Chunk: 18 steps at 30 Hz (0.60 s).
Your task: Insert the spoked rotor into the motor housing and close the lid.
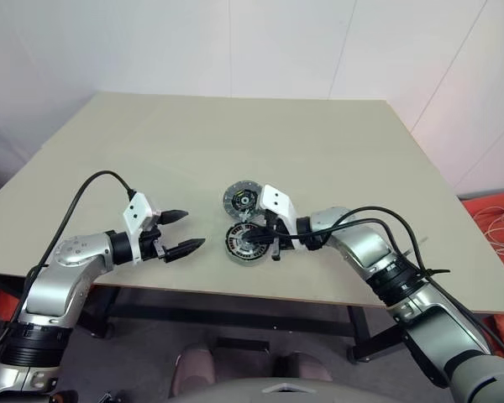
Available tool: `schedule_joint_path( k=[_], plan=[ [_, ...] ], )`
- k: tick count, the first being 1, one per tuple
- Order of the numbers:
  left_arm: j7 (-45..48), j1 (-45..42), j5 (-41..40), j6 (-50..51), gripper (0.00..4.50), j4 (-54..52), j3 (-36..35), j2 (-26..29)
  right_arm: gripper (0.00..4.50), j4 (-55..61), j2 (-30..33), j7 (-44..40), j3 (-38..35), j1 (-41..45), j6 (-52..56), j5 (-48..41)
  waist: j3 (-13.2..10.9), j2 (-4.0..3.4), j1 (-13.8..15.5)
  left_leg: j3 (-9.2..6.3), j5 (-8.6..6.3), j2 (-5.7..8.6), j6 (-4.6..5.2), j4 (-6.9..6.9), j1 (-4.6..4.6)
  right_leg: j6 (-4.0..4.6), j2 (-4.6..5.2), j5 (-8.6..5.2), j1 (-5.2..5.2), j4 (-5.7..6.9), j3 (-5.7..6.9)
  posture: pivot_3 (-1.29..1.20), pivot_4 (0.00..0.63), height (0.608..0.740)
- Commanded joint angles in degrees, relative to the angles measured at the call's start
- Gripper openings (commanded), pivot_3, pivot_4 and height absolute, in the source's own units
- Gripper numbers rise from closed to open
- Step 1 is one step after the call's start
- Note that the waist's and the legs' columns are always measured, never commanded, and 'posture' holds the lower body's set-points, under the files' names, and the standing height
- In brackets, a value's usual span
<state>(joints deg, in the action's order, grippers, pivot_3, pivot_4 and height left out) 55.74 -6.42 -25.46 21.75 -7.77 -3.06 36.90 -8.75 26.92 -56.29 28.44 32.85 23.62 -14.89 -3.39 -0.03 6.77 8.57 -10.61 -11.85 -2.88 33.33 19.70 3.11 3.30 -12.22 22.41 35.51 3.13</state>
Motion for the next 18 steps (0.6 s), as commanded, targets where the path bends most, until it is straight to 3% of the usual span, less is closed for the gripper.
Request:
schedule_joint_path(
  k=[1, 7, 8, 10, 18],
  plan=[
    [0.0, -0.7, -0.5, -0.5, 4.50, -1.6, -1.0, 0.4, 0.02, 5.0, 3.0, -4.4, -2.6, 3.0, -1.9, 1.2, 0.0, -0.01, 0.0, 0.00, 0.00, 0.00, 0.00, 0.01, 0.00, 0.00, 0.00, 0.00, 0.00, 0.00, 0.00, 0.00, 0.000, 0.740],
    [0.2, -1.1, -0.1, -0.7, 4.50, -0.9, -0.6, 0.3, 0.02, 1.6, 10.2, -14.4, 0.9, 7.4, -16.5, 10.9, 0.0, 0.00, 0.0, 0.00, 0.00, -0.01, 0.00, 0.01, -0.01, 0.00, -0.01, 0.00, 0.00, 0.02, 0.00, 0.00, 0.000, 0.740],
    [0.2, -1.2, -0.1, -0.8, 4.50, -0.9, -0.6, 0.3, 0.19, 0.4, 10.4, -15.8, 1.0, 8.4, -18.4, 11.8, 0.0, 0.00, 0.0, 0.01, 0.00, -0.01, 0.00, 0.00, 0.00, 0.01, -0.02, 0.00, 0.00, 0.02, 0.00, 0.00, 0.000, 0.740],
    [0.1, -1.4, 0.0, -1.0, 4.50, -0.7, -0.5, 0.1, 0.60, -2.4, 10.4, -18.2, 1.5, 10.5, -22.0, 13.7, 0.0, 0.00, -0.3, 0.01, 0.00, -0.01, 0.01, 0.00, 0.02, 0.02, -0.04, 0.00, 0.05, 0.04, 0.00, 0.00, 0.000, 0.740],
    [-0.6, 0.1, 0.1, -1.3, 4.50, -1.7, -0.7, -0.5, 3.34, -14.7, 9.5, -23.8, 6.2, 17.4, -47.0, 23.9, 0.0, 0.00, -1.4, 0.01, -0.04, -0.01, 0.08, 0.11, 0.19, 0.32, -0.02, 0.17, 0.15, 0.07, 0.00, 0.00, 0.000, 0.740]
  ],
)
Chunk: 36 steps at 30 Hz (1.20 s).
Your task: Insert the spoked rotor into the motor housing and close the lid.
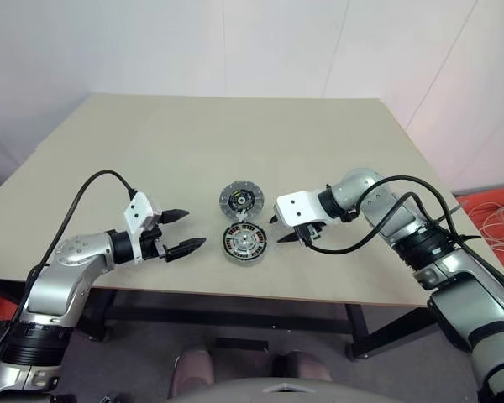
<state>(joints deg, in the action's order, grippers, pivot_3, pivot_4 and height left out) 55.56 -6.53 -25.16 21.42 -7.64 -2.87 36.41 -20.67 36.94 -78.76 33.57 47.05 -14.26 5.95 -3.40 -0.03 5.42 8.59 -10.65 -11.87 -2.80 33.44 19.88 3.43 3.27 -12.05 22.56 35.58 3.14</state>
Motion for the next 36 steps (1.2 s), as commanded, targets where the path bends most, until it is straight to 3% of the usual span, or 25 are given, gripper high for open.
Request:
schedule_joint_path(
  k=[1, 3, 4, 8, 16, 26, 29, 36],
  plan=[
    [-0.5, 0.4, -0.2, -1.0, 4.50, -2.0, -0.9, -0.1, 3.63, -4.5, -1.3, -0.9, 1.5, 4.1, -12.7, 4.2, 0.0, 0.00, -0.1, 0.00, 0.00, 0.00, 0.00, 0.01, 0.04, 0.01, 0.00, 0.00, 0.03, 0.01, 0.00, 0.00, 0.000, 0.740],
    [-0.9, 0.9, -0.2, -1.1, 4.50, -2.3, -1.1, -0.2, 4.34, -7.7, -2.8, 0.3, 2.1, 5.5, -18.1, 6.3, 0.0, 0.00, -0.2, 0.01, 0.00, 0.00, 0.00, 0.04, 0.10, 0.05, -0.02, 0.02, 0.11, 0.05, 0.00, 0.00, 0.000, 0.740],
    [-1.1, 1.2, -0.2, -1.1, 4.50, -2.5, -1.2, -0.3, 4.42, -8.9, -3.3, 0.3, 2.4, 6.0, -20.1, 7.2, 0.0, 0.00, -0.3, 0.01, 0.00, 0.00, 0.00, 0.05, 0.12, 0.09, -0.02, 0.04, 0.15, 0.09, 0.00, 0.00, 0.000, 0.740],
    [-2.0, 2.0, -0.4, -0.9, 4.50, -3.7, -1.0, -0.8, 4.42, -14.2, -4.9, 3.4, 4.2, 8.4, -30.1, 12.2, 0.0, 0.00, -0.3, 0.01, -0.06, -0.01, 0.10, 0.23, 0.22, 0.15, -0.02, 0.06, 0.23, 0.14, 0.00, 0.00, 0.000, 0.740],
    [-2.6, 3.6, -1.1, -0.2, 4.50, -5.1, -2.1, -0.1, 4.42, -21.9, -8.6, 10.2, 6.0, 12.6, -38.9, 19.7, 0.0, -0.01, -1.3, 0.00, -0.22, -0.04, 0.35, 0.71, 0.29, 0.14, -0.01, 0.06, 0.13, 0.21, 0.00, 0.00, 0.000, 0.740],
    [-3.4, 3.9, -1.2, 0.3, 4.50, -5.8, -2.4, -0.3, 4.42, -25.5, -10.2, 13.0, 7.5, 13.9, -43.1, 23.0, 0.0, 0.00, -1.6, 0.00, -0.24, -0.05, 0.39, 0.73, 0.26, 0.15, -0.02, 0.07, 0.11, 0.24, 0.00, 0.00, 0.000, 0.740],
    [-3.5, 3.6, -1.2, 0.2, 4.50, -5.5, -2.3, -0.5, 3.80, -25.7, -11.1, 13.7, 8.0, 14.1, -44.0, 24.0, 0.0, 0.00, -1.7, 0.00, -0.24, -0.06, 0.39, 0.73, 0.23, 0.15, -0.03, 0.07, 0.10, 0.24, 0.00, 0.00, 0.000, 0.740],
    [-3.4, 2.6, -1.0, 0.0, 4.50, -4.8, -2.2, -0.5, 1.37, -25.9, -12.8, 15.3, 8.7, 14.8, -44.9, 25.8, 0.0, -0.01, -2.0, 0.00, -0.25, -0.06, 0.39, 0.74, 0.22, 0.15, -0.03, 0.07, 0.10, 0.28, 0.00, 0.00, 0.000, 0.740]
  ],
)
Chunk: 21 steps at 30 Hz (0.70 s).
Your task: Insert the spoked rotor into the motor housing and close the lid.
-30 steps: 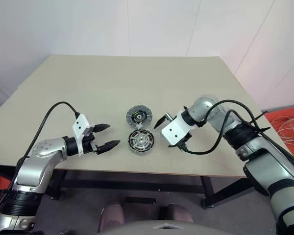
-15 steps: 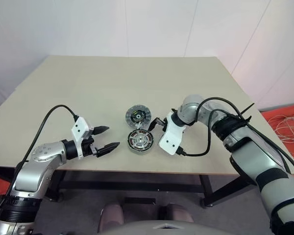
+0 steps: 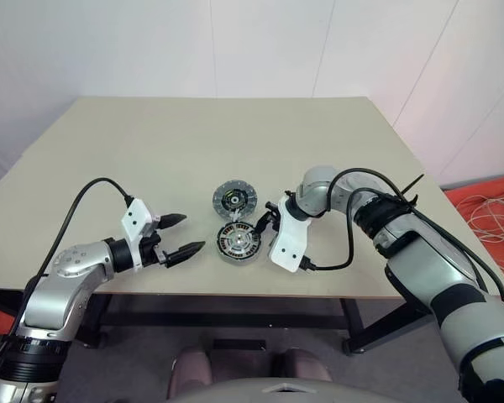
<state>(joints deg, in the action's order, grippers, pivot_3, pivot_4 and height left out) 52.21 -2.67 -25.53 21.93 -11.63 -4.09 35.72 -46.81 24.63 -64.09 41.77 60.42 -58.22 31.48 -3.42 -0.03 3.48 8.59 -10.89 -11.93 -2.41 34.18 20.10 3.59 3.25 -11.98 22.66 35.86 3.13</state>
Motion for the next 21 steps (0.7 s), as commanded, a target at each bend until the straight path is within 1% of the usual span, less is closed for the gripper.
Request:
schedule_joint_path(
  k=[1, 3, 4, 5, 9, 13, 21],
  plan=[
    [0.0, -1.3, -0.6, -0.5, 4.50, -0.7, -0.9, 0.2, 1.02, 0.2, -0.7, 0.8, 0.6, 1.5, -1.0, 0.4, 0.0, 0.00, -0.1, 0.00, 0.00, 0.00, 0.00, 0.00, 0.00, 0.00, 0.00, 0.00, 0.00, 0.00, 0.00, 0.00, 0.000, 0.740],
    [-0.1, -1.5, -0.6, -0.5, 4.50, -0.7, -0.8, 0.0, 0.34, 0.5, -1.4, 0.5, 0.5, 1.6, -0.4, -0.2, 0.0, 0.05, -0.4, 0.00, -0.02, 0.00, 0.02, 0.00, -0.01, 0.01, 0.00, 0.00, -0.03, -0.02, 0.00, 0.00, 0.000, 0.740],
    [-0.1, -1.6, -0.6, -0.4, 4.50, -0.7, -0.7, 0.0, 0.13, 0.6, -1.7, 0.2, 0.4, 1.6, -0.1, -0.6, 0.0, 0.05, -0.8, 0.00, -0.02, -0.02, 0.02, 0.00, -0.02, 0.00, -0.02, 0.00, -0.03, -0.02, 0.00, 0.00, 0.000, 0.740],
    [-0.1, -1.6, -0.6, -0.4, 4.50, -0.8, -0.7, -0.1, 0.03, 0.9, -1.8, -0.2, 0.4, 1.6, 0.2, -1.0, 0.0, 0.05, -0.9, 0.00, -0.02, -0.03, 0.02, 0.00, 0.00, 0.00, -0.03, 0.00, -0.01, -0.01, 0.00, 0.00, 0.000, 0.740],
    [0.0, -1.7, -0.5, -0.4, 4.50, -0.7, -0.6, -0.2, 0.01, 3.7, -1.8, -2.4, -0.5, 0.8, 3.8, -3.0, 0.0, 0.05, -1.2, 0.00, -0.02, -0.03, 0.02, 0.01, -0.01, 0.00, -0.02, 0.00, 0.00, 0.00, 0.00, 0.00, 0.000, 0.740],
    [0.0, -2.0, -0.4, -0.5, 4.50, -0.4, -0.4, -0.3, 0.01, 7.5, -1.3, -2.2, -1.2, 0.5, 9.1, -1.2, 0.0, 0.05, -1.3, 0.00, -0.02, -0.03, 0.02, 0.01, 0.00, 0.02, -0.03, 0.01, -0.01, -0.01, 0.00, 0.00, 0.000, 0.740],
    [0.8, -4.0, 0.0, -0.8, 4.50, 1.6, 0.4, -0.5, 0.01, 24.0, 3.3, -11.1, -4.3, -3.5, 26.9, -4.4, -0.1, 0.04, -0.7, -0.02, -0.01, -0.01, 0.02, 0.03, 0.04, 0.03, -0.02, 0.03, -0.01, 0.00, -0.02, 0.00, 0.000, 0.740]
  ],
)
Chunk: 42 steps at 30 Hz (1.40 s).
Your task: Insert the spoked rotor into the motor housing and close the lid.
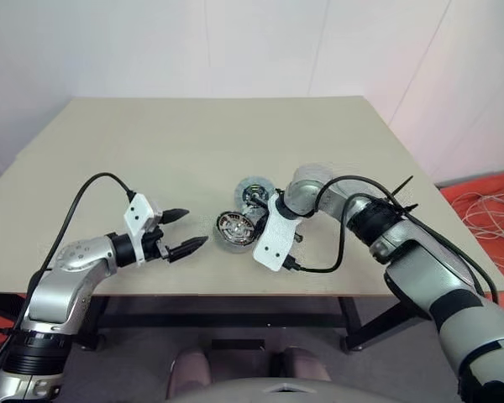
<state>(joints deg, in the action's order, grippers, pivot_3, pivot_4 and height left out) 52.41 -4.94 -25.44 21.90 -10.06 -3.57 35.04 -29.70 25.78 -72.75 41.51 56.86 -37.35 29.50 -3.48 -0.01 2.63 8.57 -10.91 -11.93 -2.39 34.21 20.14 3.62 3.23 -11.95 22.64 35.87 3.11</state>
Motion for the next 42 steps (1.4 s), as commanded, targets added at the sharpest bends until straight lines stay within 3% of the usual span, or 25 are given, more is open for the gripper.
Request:
schedule_joint_path(
  k=[1, 12, 22, 28, 41, 42],
  plan=[
    [0.7, -1.9, 0.0, -0.9, 4.50, 0.2, -0.1, 0.2, 0.01, 9.0, 2.9, -3.5, -4.4, -0.5, 8.3, -2.7, 0.0, 0.02, 0.2, -0.01, 0.00, 0.00, 0.00, 0.00, 0.01, 0.00, 0.00, 0.00, 0.00, -0.01, 0.00, 0.00, 0.000, 0.740],
    [1.9, -4.3, 0.5, -1.3, 4.50, 2.7, 1.3, -0.1, 0.01, 23.8, 7.4, -10.0, -6.6, -4.0, 26.8, -2.6, 0.0, -0.02, 0.3, 0.01, -0.02, -0.02, 0.04, -0.03, 0.02, 0.00, -0.01, 0.00, 0.06, -0.04, -0.01, 0.00, 0.000, 0.740],
    [2.0, -4.9, 0.9, -1.5, 4.50, 3.2, 1.5, -0.8, 0.01, 22.1, -0.6, -9.1, -4.0, -5.2, 45.5, 1.3, 0.0, -0.02, 0.0, 0.00, -0.02, -0.03, 0.02, -0.04, -0.01, 0.00, -0.01, 0.00, 0.04, -0.01, -0.01, 0.00, 0.000, 0.740],
    [1.8, -4.2, 0.9, -1.4, 4.50, 2.6, 1.1, -0.8, 0.01, 20.7, -2.3, -8.6, -3.1, -4.1, 48.3, 2.0, 0.0, -0.03, 0.5, -0.02, 0.00, -0.02, 0.01, -0.03, -0.03, 0.00, 0.05, 0.00, 0.00, -0.02, -0.01, 0.00, 0.000, 0.740],
    [1.8, -4.6, 1.1, -1.7, 4.50, 3.1, 1.3, -0.9, 4.31, 26.7, -2.7, -11.3, -4.8, -3.9, 51.7, -2.4, -0.1, -0.04, 1.4, -0.01, 0.00, -0.03, 0.00, -0.06, -0.07, 0.00, 0.04, 0.00, -0.01, -0.01, -0.02, 0.00, 0.000, 0.740],
    [1.9, -4.8, 1.2, -1.7, 4.50, 3.3, 1.4, -1.0, 4.47, 27.4, -2.1, -12.0, -4.9, -4.1, 50.7, -3.6, 0.0, -0.03, 1.4, -0.01, 0.00, -0.03, 0.00, -0.06, -0.07, 0.00, 0.04, 0.00, -0.01, -0.02, -0.02, 0.00, 0.000, 0.740]
  ],
)
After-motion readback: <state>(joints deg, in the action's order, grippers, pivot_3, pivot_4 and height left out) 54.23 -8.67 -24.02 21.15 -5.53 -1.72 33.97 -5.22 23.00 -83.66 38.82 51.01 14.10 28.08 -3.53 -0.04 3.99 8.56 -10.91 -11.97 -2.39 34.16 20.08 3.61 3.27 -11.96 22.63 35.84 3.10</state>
